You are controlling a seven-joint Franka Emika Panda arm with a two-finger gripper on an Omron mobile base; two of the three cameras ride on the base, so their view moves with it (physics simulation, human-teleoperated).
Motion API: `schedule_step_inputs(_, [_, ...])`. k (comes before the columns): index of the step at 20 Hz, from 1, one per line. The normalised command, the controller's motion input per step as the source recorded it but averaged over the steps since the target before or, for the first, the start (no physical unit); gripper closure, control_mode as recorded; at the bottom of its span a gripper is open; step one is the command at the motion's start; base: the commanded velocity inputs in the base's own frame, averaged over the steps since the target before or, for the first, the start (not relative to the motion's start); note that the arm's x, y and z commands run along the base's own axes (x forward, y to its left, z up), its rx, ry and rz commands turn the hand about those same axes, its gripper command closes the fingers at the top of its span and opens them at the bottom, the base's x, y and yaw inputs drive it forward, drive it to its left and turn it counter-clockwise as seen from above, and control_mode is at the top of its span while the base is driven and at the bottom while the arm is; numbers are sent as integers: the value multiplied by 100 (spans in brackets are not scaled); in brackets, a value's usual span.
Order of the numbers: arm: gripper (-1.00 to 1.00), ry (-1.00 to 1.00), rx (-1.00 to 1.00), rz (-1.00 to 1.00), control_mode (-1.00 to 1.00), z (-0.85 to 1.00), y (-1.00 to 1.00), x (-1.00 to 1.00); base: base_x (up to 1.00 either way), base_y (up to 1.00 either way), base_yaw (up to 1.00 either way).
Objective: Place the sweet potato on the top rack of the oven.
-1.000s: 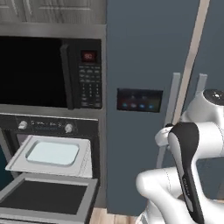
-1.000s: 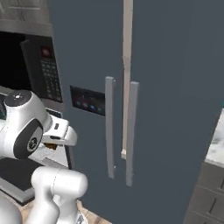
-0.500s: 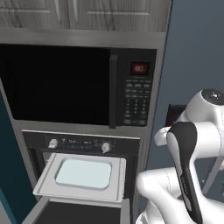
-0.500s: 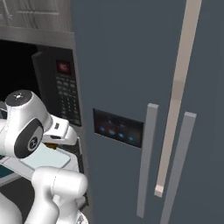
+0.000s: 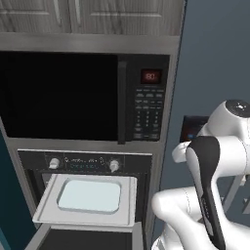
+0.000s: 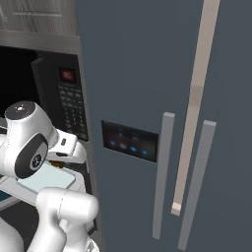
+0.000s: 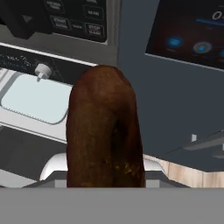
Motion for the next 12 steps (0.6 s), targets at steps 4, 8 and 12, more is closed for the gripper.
schedule_step_inputs(4, [100,-2,-3,-11,-100,-8,59,-30,0,0,0])
schedule_step_inputs(8, [100,-7,-5,-36,-100,-23,100,-27,0,0,0])
schedule_step_inputs(12, [100,-2,-2,-26,-100,-58,100,0,0,0,0])
